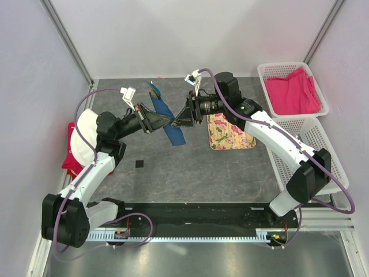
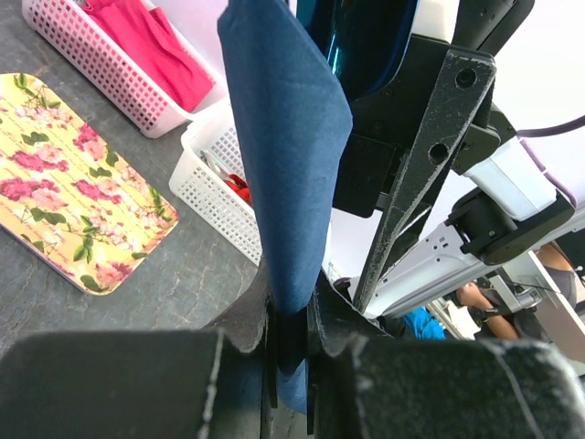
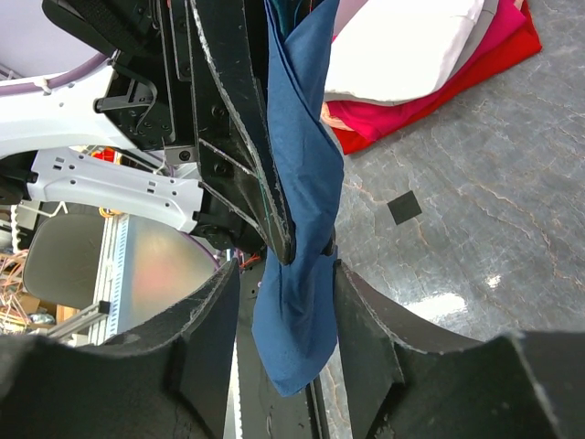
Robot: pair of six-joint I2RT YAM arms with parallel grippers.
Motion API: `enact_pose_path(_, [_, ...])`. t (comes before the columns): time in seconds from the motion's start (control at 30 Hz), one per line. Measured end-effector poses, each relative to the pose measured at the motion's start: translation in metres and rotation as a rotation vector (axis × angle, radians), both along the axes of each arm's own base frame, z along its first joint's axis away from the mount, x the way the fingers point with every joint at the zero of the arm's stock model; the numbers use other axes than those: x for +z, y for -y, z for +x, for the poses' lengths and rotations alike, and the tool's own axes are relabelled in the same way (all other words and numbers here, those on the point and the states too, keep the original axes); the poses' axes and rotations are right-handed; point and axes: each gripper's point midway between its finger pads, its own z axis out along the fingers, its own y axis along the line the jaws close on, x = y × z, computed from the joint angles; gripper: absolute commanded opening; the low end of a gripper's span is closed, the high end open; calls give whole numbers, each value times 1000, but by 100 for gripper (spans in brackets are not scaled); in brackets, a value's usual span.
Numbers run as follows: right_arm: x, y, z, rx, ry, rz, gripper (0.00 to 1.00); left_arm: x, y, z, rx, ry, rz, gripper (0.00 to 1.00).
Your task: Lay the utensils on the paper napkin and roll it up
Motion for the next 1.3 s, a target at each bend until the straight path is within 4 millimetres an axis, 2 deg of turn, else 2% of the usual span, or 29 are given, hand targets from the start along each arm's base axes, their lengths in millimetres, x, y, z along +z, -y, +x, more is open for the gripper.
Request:
enact_pose_path(0.33, [4,-2,0,2,-6,22,51,0,0,2,2,2,-2,2])
enact_pose_path(0.5, [-6,-3,0,-5,-41,22,61,0,0,2,3,5,-5,2])
enact_pose_path(0.63, [-14,-4,-1,-7,-60,18,51,-1,1,4,4,-4,-7,2])
enact_pose_path(0.77, [-12,-5,0,-9,-58,29,40,-1,1,4,3,-7,-9,2])
enact_pose_path(1.03, [-7,-7,3,-16,-58,58,6,2,0,6,15,-10,-19,2])
enact_pose_path(1.07, [-7,-7,3,-16,-58,59,5,1,0,6,15,-14,-20,2])
enact_pose_path(1.23, [-8,-7,4,-21,-61,63,20,1,0,7,15,-19,-24,2])
enact_pose_path(1.3, [-8,-7,4,-23,-66,64,11,1,1,7,14,-22,-24,2])
